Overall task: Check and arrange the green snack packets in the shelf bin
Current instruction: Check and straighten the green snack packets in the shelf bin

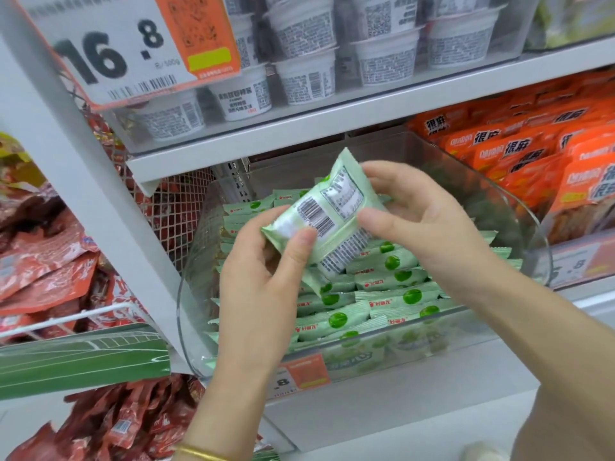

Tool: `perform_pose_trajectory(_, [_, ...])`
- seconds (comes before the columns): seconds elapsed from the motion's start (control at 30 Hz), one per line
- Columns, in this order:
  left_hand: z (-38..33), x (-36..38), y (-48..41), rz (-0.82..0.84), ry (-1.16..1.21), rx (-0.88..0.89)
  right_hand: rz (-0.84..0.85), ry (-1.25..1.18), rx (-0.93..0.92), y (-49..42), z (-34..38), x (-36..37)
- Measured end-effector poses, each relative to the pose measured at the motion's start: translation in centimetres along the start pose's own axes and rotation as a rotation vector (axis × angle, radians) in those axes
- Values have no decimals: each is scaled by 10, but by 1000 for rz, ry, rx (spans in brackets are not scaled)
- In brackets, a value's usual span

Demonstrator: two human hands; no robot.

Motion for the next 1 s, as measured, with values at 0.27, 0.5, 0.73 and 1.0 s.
perform_pose_trajectory(0.27, [3,9,5,213,97,-76,-51,-81,-13,2,1,6])
perform_pose_trajectory(0.5, [4,7,4,212,73,-28,-64,-117,-9,3,5,7])
perform_pose_trajectory(0.73, [4,9,4,188,94,-44,-43,-141,0,4,5,6])
perform_pose_trajectory(1.0, [24,-12,-13,-76,186,-243,10,23,30,4,0,2])
Point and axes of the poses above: each hand's wrist, its own y-axis away from the middle knuckle, its own x-axis out of the palm, z = x × y, the point moved 4 cm from there along -y, towards the middle knuckle, and after that the axes turned 9 degrees about -x, right-handed, at the moved point
